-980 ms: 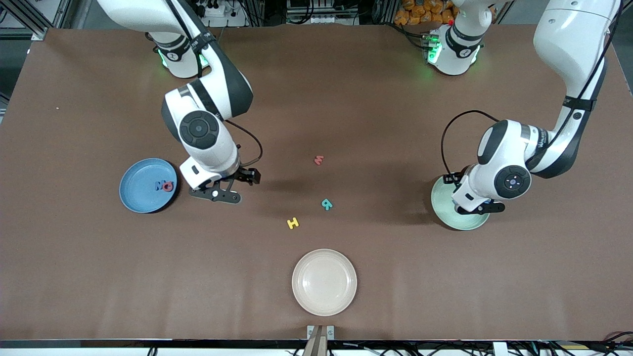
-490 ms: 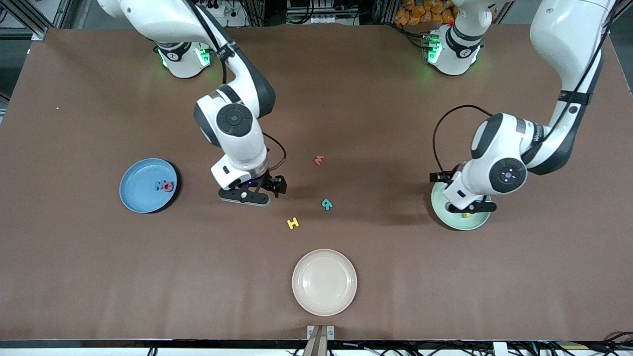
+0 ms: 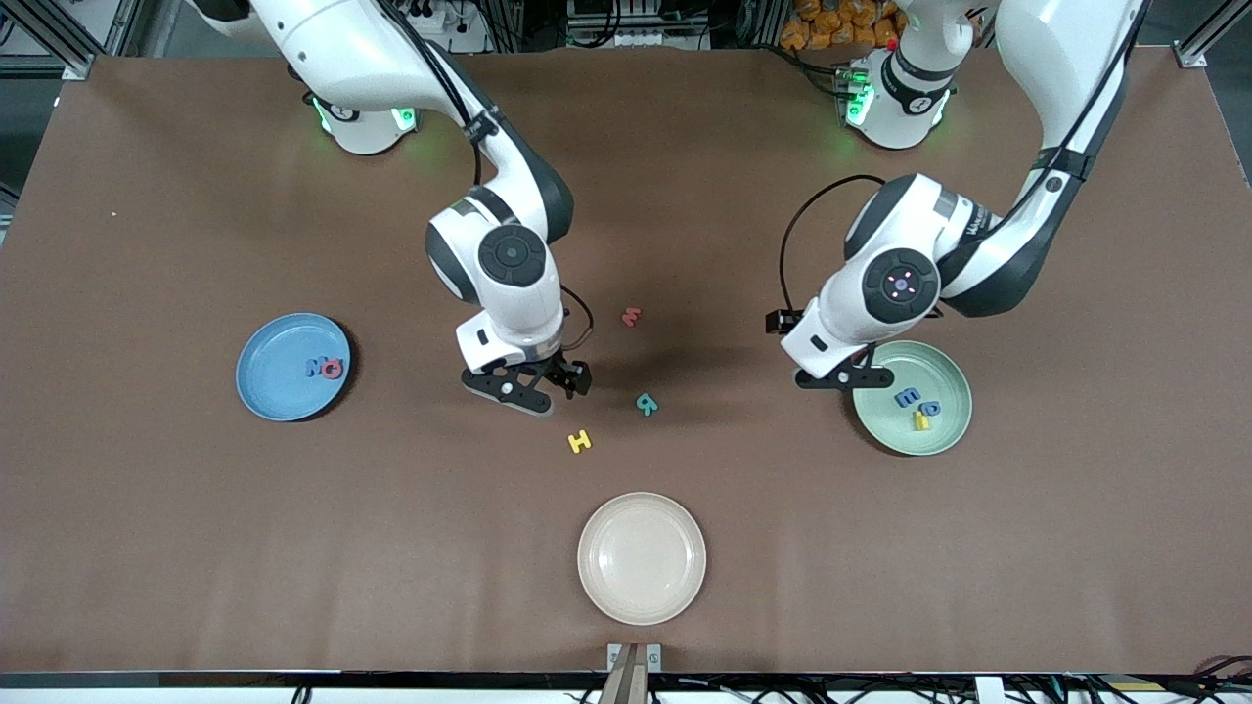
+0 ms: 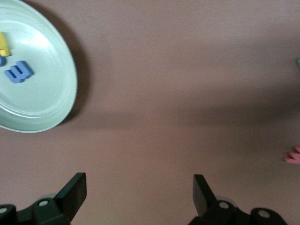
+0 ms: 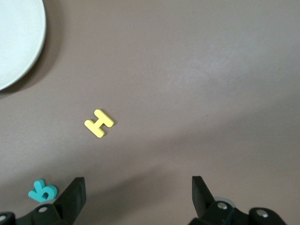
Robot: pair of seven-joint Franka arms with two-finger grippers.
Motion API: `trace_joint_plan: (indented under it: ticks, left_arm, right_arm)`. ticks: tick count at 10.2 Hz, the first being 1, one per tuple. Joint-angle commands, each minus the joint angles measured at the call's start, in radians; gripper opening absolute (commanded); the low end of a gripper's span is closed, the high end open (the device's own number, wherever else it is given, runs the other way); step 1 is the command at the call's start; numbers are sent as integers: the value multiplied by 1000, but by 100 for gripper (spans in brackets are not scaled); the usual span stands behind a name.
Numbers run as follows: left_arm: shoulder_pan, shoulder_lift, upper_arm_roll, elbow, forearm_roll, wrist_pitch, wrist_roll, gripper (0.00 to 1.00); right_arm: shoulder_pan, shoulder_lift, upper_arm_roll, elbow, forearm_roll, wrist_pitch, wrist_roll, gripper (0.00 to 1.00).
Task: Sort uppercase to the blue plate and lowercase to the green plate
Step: 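Reach the right gripper to the yellow H while the left gripper rises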
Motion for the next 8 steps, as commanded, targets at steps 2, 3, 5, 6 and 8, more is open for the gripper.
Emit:
trace_joint_plan:
  ticks: [2,3,5,6,8]
  left_arm:
    - [-22,-37,-7,41,-20,1,-9,100]
    - [-24,-105,-6,45,-18,1,2,100]
    - [-22,-127,-1,126,-18,1,-2,100]
    - [-21,-153,1,133,-20,1,-4,100]
    - [-12,-208,13,134,-20,1,7,100]
  right_arm:
    - [-31,90,31,98,21,18,54,100]
    - [-31,125,31,125,53,17,54,100]
    - [-28,205,31,185,111,15,54,100]
    - [-19,231,31,205,113,17,54,100]
    - [-17,265,31,254,112,9,52,100]
